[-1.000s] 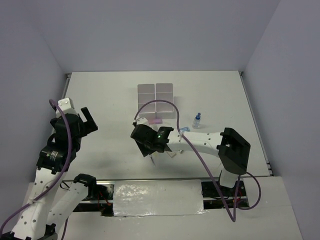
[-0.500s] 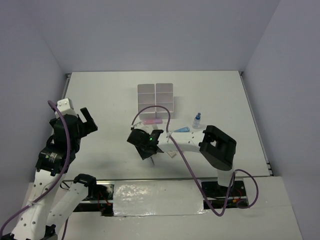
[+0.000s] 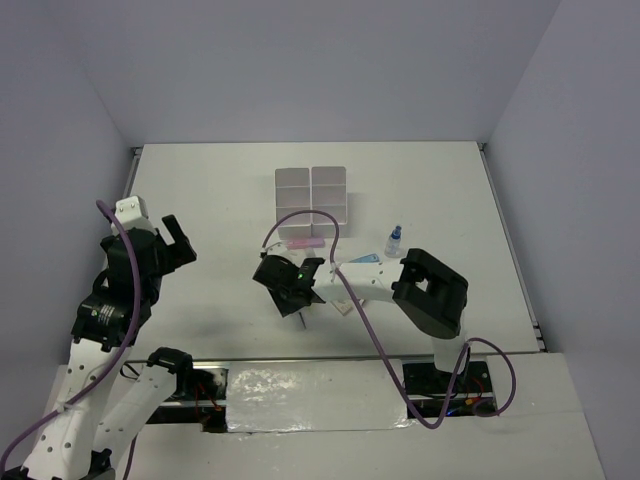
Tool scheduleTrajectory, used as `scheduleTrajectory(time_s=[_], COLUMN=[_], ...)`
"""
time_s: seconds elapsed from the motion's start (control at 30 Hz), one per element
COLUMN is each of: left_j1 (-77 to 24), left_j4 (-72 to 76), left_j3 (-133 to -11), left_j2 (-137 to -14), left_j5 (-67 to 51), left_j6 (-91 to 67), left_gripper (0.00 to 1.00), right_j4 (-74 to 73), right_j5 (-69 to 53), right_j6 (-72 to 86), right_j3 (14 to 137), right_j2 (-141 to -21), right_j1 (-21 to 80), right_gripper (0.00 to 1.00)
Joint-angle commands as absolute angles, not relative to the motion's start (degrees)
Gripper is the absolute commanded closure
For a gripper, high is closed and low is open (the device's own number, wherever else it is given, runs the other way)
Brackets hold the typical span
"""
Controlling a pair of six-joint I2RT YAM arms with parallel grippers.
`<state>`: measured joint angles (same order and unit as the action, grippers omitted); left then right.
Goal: Sort the stationery into containers
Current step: Pick up the pen from the center of the board.
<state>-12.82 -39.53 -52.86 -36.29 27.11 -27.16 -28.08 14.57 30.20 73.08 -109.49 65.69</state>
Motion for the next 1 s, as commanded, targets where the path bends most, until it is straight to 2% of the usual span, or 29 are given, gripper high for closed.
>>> scheduleTrajectory(time_s=[0.0, 0.5, 0.73, 0.87, 0.97], left_j1=[-12.48, -12.39, -12.39, -12.39, -12.39], left_j4=[-37.27, -37.00, -37.53, -37.79, -37.79], left_j3=[-53.00, -52.82, -53.09, -53.17, -53.17], left_j2=[-36.56, -36.65, -37.09, -37.09, -37.09], left_j5=[26.54, 25.75, 26.72, 27.07, 27.07], left_j6=[-26.72, -26.37, -26.72, -26.89, -26.89], left_gripper=[0.01, 0.01, 0.01, 0.01, 0.01], right_j4=[-26.63, -25.40, -26.98, -27.59, -29.70], right_j5=[13.71, 13.63, 12.30, 12.04, 13.01], right_j6=[30.76, 33.04, 32.96, 33.05, 32.96], right_j3=[72.51, 68.74, 69.61, 69.61, 71.01], right_j2=[-110.21, -109.86, -112.15, -114.16, -116.54], right_j1=[65.30, 64.25, 65.48, 65.92, 65.83], right_gripper=[0.53, 0.54, 0.67, 0.66, 0.60])
